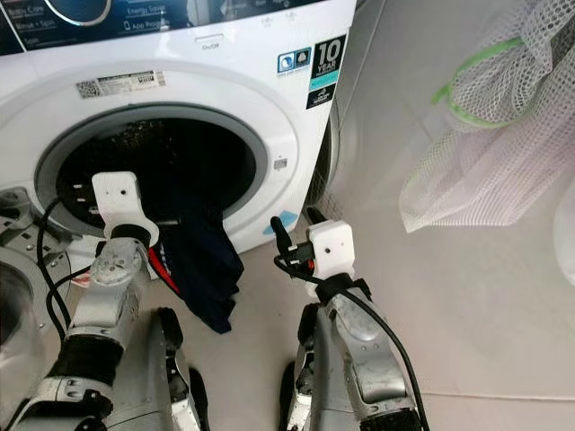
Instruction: Clothes washing
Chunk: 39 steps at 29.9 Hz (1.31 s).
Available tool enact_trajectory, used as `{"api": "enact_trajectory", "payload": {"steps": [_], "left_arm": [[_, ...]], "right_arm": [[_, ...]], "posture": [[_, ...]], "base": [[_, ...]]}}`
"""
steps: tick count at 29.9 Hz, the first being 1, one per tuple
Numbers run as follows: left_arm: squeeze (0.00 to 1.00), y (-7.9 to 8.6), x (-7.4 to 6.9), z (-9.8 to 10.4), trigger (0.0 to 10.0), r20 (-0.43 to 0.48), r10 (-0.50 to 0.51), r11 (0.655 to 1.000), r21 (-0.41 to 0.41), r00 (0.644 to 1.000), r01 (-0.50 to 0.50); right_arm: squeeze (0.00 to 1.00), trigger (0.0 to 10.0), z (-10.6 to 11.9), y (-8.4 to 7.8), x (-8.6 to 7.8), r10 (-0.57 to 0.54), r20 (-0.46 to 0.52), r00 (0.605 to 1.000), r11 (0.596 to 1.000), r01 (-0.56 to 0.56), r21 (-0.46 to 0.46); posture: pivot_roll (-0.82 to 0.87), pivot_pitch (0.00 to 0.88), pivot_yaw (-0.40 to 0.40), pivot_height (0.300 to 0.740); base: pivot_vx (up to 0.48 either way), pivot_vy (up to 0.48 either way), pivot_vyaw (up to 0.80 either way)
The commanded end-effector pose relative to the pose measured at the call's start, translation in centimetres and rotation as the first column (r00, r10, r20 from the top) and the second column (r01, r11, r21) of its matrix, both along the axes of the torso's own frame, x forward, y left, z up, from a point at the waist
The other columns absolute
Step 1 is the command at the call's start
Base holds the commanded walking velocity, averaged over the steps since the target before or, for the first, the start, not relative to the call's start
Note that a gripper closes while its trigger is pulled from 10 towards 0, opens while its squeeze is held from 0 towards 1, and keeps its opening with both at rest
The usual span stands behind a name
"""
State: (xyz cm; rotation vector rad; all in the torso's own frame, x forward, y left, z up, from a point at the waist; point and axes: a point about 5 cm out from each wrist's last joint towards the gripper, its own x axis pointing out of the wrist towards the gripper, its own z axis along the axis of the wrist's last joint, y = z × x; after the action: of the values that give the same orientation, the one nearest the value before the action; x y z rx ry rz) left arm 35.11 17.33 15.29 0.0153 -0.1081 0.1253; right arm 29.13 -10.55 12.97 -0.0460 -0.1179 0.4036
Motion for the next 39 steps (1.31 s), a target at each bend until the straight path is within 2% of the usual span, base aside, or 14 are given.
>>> {"api": "enact_trajectory", "payload": {"steps": [1, 7, 10, 15, 17, 21, 22, 28, 29, 33, 35, 36, 37, 39], "left_arm": [[0.00, 0.0, 0.3, -0.2, 10.0, -0.032, -0.024, 1.000, -0.006, 0.999, 0.024], [0.00, 0.3, 1.2, -0.6, 10.0, -0.081, -0.044, 0.999, 0.006, 0.996, 0.045], [0.00, 1.6, 2.6, -0.5, 10.0, -0.142, -0.015, 1.000, -0.014, 0.990, 0.013], [0.00, 3.4, 3.7, -0.1, 10.0, -0.213, 0.005, 0.999, -0.046, 0.977, -0.015], [0.00, 4.4, 4.2, 0.7, 10.0, -0.227, 0.013, 0.999, -0.028, 0.974, -0.019], [0.00, 5.5, 4.5, 1.5, 10.0, -0.239, 0.033, 0.999, -0.033, 0.970, -0.042], [0.00, 6.7, 4.6, 2.1, 10.0, -0.256, 0.070, 0.996, -0.042, 0.964, -0.083], [0.00, 7.7, 4.7, 3.0, 10.0, -0.257, 0.103, 0.994, -0.016, 0.961, -0.111], [0.00, 7.5, 4.8, 3.4, 10.0, -0.237, 0.091, 0.996, 0.037, 0.967, -0.085], [0.00, 6.7, 5.0, 3.4, 10.0, -0.213, 0.064, 0.995, 0.090, 0.975, -0.045], [0.00, 4.7, 5.0, 2.5, 10.0, -0.191, -0.001, 0.987, 0.155, 0.982, 0.031], [0.00, 4.7, 5.0, 2.5, 10.0, -0.191, -0.001, 0.987, 0.155, 0.982, 0.031], [0.00, 3.5, 4.8, 1.8, 10.0, -0.176, -0.034, 0.984, 0.166, 0.984, 0.064], [0.00, 2.8, 4.7, 1.4, 10.0, -0.163, -0.053, 0.984, 0.159, 0.985, 0.079]], "right_arm": [[0.00, 10.0, -0.4, -0.2, -0.4, 0.000, -0.013, 1.000, 1.000, 0.000, 0.001], [0.00, 10.0, -0.3, -0.3, -0.3, -0.004, -0.013, 1.000, 1.000, 0.004, 0.000], [0.00, 10.0, -0.2, -0.3, -0.4, 0.000, -0.012, 1.000, 1.000, 0.000, 0.001], [0.00, 10.0, -0.1, -0.3, -0.5, 0.006, -0.012, 1.000, 1.000, -0.006, -0.003], [0.00, 10.0, -0.1, -0.6, -0.6, -0.001, -0.012, 1.000, 1.000, 0.001, -0.006], [0.00, 10.0, 0.0, -0.9, -0.8, -0.008, -0.012, 1.000, 1.000, 0.008, -0.010], [0.00, 10.0, -0.1, -0.9, -0.9, -0.009, -0.016, 1.000, 1.000, 0.009, -0.011], [0.00, 10.0, -0.1, -0.8, -1.1, -0.005, -0.020, 1.000, 1.000, 0.005, -0.011], [0.00, 10.0, -0.1, -0.7, -1.1, -0.005, -0.019, 1.000, 1.000, 0.005, -0.010], [0.00, 10.0, 0.0, -0.7, -1.1, -0.007, -0.018, 1.000, 1.000, 0.007, -0.010], [0.00, 10.0, 0.0, -0.9, -1.1, -0.017, -0.019, 1.000, 1.000, 0.016, -0.010], [0.00, 10.0, 0.0, -0.9, -1.1, -0.017, -0.019, 1.000, 1.000, 0.016, -0.010], [0.00, 10.0, 0.1, -0.9, -1.1, -0.018, -0.018, 1.000, 1.000, 0.018, -0.010], [0.00, 10.0, 0.1, -0.9, -1.0, -0.018, -0.017, 1.000, 1.000, 0.018, -0.011]], "posture": [[0.09, 0.296, -0.082, 0.511], [0.09, 0.305, -0.085, 0.511], [0.09, 0.310, -0.089, 0.511], [0.07, 0.316, -0.089, 0.511], [0.06, 0.322, -0.092, 0.511], [0.05, 0.331, -0.092, 0.511], [0.05, 0.336, -0.095, 0.511], [0.05, 0.337, -0.092, 0.511], [0.05, 0.339, -0.090, 0.511], [0.05, 0.337, -0.090, 0.511], [0.05, 0.336, -0.090, 0.511], [0.05, 0.336, -0.090, 0.511], [0.05, 0.332, -0.090, 0.511], [0.05, 0.327, -0.088, 0.511]], "base": [[0.000, 0.000, 0.00], [0.000, 0.000, 0.00], [0.000, 0.000, 0.00], [0.000, 0.000, 0.00], [0.000, 0.000, 0.00], [0.000, 0.000, 0.00], [0.000, 0.000, 0.00], [0.000, 0.000, 0.00], [0.000, 0.000, 0.00], [0.000, 0.000, 0.00], [0.000, 0.000, 0.00], [0.000, 0.000, 0.00], [0.000, 0.000, 0.00], [0.000, 0.000, 0.00]]}}
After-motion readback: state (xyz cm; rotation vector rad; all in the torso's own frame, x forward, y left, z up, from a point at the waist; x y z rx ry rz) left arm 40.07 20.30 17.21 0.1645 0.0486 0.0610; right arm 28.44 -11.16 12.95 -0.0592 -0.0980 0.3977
